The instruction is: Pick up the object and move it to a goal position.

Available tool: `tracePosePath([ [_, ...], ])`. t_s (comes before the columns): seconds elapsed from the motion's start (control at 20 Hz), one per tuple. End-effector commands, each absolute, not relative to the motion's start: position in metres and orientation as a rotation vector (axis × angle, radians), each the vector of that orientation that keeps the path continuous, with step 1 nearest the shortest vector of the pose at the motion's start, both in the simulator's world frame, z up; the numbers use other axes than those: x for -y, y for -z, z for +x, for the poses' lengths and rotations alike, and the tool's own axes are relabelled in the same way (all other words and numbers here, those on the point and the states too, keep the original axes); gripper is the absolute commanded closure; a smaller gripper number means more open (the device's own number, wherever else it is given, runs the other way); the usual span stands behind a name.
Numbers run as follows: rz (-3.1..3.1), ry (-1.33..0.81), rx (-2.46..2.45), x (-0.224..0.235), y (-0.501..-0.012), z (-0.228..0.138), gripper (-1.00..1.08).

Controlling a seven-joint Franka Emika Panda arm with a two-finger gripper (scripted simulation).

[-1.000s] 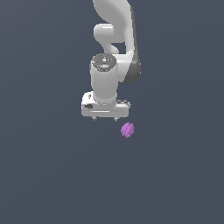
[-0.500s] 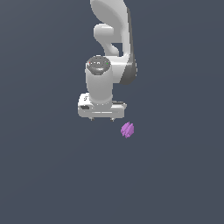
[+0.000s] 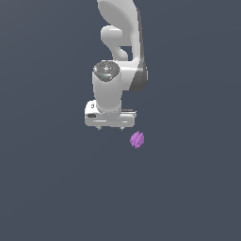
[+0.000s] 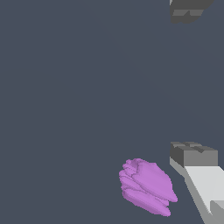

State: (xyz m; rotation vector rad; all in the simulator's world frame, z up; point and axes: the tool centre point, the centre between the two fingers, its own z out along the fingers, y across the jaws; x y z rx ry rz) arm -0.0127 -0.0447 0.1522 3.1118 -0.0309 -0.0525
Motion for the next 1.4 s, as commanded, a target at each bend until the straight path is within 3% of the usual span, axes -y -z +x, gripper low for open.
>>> tracePosePath([
  [0.0,3.112,0.051,0.049,0.041,-0.151,-0.012,-0.92],
  [1.35,3.062,0.006,0.679,-0.068,-0.1,-0.017,-0.92],
])
